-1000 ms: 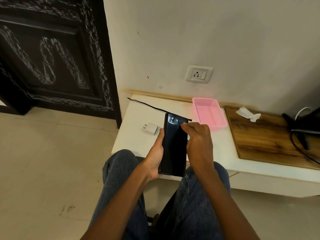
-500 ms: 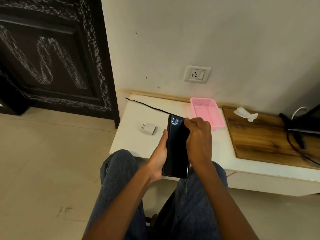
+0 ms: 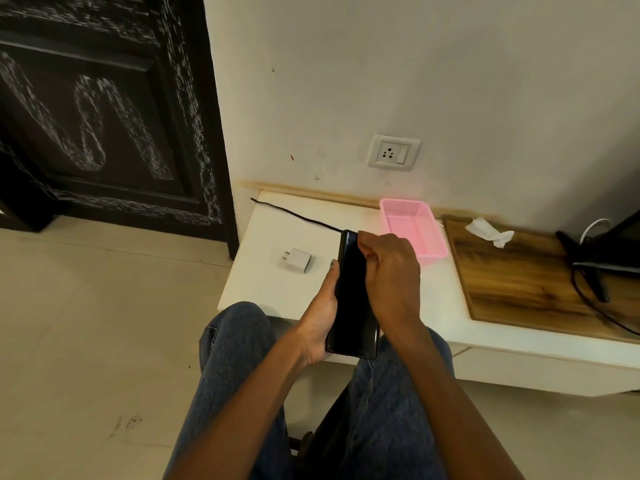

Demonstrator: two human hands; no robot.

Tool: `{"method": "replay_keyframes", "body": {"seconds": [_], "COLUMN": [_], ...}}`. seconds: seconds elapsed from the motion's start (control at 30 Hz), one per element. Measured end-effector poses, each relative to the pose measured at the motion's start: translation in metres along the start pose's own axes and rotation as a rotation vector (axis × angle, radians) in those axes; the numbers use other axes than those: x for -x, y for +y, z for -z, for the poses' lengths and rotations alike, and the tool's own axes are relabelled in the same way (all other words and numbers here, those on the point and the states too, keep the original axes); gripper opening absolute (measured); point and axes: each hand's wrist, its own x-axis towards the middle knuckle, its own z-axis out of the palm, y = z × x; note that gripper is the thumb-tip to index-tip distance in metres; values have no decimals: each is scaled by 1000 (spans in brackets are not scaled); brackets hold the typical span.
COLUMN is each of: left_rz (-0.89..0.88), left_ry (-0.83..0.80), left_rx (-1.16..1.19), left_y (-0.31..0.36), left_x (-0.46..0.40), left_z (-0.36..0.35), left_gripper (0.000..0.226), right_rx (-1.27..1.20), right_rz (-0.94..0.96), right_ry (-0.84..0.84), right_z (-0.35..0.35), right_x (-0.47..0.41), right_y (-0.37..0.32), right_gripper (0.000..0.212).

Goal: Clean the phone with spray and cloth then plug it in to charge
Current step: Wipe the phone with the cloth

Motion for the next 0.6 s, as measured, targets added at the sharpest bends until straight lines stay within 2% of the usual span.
{"method": "replay_keyframes", "body": {"seconds": [0.1, 0.2, 0.3, 0.4, 0.5, 0.6], "left_rz": [-13, 1, 11, -10, -19, -13], "left_ry": [-15, 7, 7, -10, -4, -3], "left_rx": [17, 1, 10, 28, 36, 27], "left_y": [1, 0, -1, 1, 2, 0], "left_x": [0, 2, 1, -1, 1, 2], "left_z": [6, 4, -4, -3, 2, -3], "left_gripper": [57, 58, 59, 55, 56, 57], "right_rx": [40, 25, -1, -8, -5, -29], "right_rz": [73, 23, -28, 43, 98, 32], "right_ry": [-56, -18, 34, 22, -35, 15], "right_z": [-2, -1, -3, -5, -4, -3], "right_x": [10, 12, 7, 10, 16, 13], "right_y": [5, 12, 10, 6, 13, 19], "right_gripper": [15, 25, 26, 24, 34, 34]}}
